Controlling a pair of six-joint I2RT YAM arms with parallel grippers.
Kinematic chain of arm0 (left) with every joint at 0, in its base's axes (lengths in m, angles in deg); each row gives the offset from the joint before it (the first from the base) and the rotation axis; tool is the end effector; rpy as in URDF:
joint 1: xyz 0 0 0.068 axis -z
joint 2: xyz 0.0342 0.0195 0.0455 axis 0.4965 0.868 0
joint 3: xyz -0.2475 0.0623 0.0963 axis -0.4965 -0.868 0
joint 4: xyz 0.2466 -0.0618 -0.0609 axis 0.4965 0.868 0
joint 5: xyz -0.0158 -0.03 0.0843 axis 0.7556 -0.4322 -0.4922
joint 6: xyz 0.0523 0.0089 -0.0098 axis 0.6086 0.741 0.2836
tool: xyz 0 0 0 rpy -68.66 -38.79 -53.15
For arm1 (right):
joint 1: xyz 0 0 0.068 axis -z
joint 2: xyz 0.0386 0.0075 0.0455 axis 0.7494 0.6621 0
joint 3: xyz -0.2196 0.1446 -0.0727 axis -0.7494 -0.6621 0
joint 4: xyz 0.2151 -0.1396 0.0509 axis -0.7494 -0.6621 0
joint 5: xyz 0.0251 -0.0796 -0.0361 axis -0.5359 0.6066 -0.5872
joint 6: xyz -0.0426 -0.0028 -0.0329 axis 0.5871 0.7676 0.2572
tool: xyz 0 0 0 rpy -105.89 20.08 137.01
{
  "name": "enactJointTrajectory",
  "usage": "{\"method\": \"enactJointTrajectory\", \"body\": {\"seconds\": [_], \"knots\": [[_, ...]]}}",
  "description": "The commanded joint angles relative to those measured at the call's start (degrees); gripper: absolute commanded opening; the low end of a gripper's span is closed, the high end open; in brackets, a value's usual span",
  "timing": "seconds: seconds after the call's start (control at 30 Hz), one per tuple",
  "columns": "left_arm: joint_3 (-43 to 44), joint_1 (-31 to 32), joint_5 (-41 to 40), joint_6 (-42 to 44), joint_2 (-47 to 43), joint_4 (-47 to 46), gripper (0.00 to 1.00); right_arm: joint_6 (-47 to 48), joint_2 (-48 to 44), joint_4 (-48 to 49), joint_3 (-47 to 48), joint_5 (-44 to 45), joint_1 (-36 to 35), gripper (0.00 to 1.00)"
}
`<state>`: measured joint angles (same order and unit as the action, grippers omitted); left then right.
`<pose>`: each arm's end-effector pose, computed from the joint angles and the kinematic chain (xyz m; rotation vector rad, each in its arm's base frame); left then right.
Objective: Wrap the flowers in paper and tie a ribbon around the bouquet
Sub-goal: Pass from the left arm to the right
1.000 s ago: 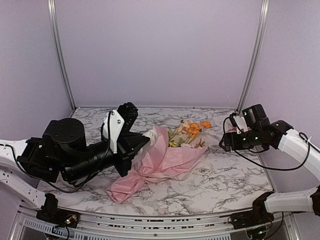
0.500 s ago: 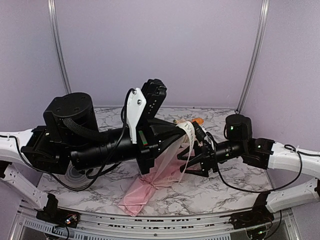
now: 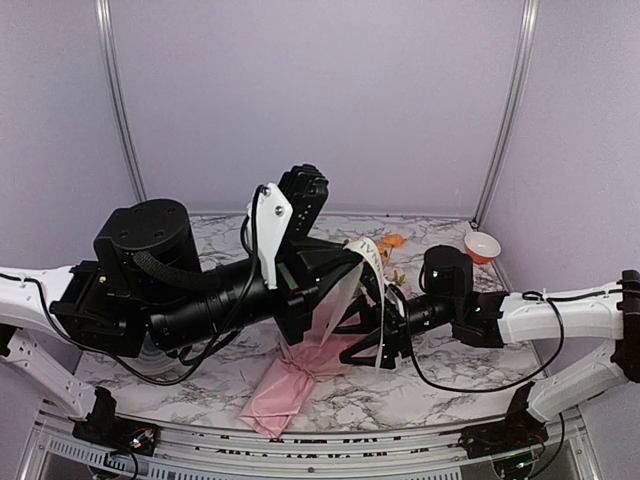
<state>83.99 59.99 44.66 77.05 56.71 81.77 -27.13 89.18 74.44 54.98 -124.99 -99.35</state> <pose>0.0171 -0.3163 0.4409 0.8367 1.2882 -0.8518 0.1478 0.2266 0.2468 -1.3391 1.5022 1.5601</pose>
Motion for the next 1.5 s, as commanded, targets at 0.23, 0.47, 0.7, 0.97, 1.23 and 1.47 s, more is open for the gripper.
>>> {"method": "enactJointTrajectory", "body": {"seconds": [0.23, 0.47, 0.7, 0.97, 1.23, 1.47], "knots": [[-6.6, -0.7, -10.9, -2.4, -8.1, -4.6, 0.00, 0.1, 15.1, 10.6, 11.3, -3.8, -2.9, 0.72], [-12.5, -5.3, -15.8, -7.4, -15.0, -3.4, 0.00, -3.1, 15.6, 15.0, 9.3, -7.0, -3.2, 0.19], [-17.5, -10.5, -16.7, -10.9, -18.9, -1.4, 0.00, -7.4, 16.9, 20.5, 9.0, -8.5, -4.2, 0.00], [-28.7, -28.6, -11.9, -28.9, -16.8, 12.1, 0.00, -7.6, 16.4, 17.9, 9.2, -6.8, -4.2, 0.00], [-34.5, -29.6, 8.6, -38.1, 6.9, 12.6, 0.00, -3.1, 14.6, 8.3, 8.7, -1.0, -3.9, 0.00], [-29.7, -22.3, 20.9, -33.9, 19.5, 4.6, 0.00, -4.4, 11.1, 8.1, 5.4, -0.7, -0.5, 0.00]]}}
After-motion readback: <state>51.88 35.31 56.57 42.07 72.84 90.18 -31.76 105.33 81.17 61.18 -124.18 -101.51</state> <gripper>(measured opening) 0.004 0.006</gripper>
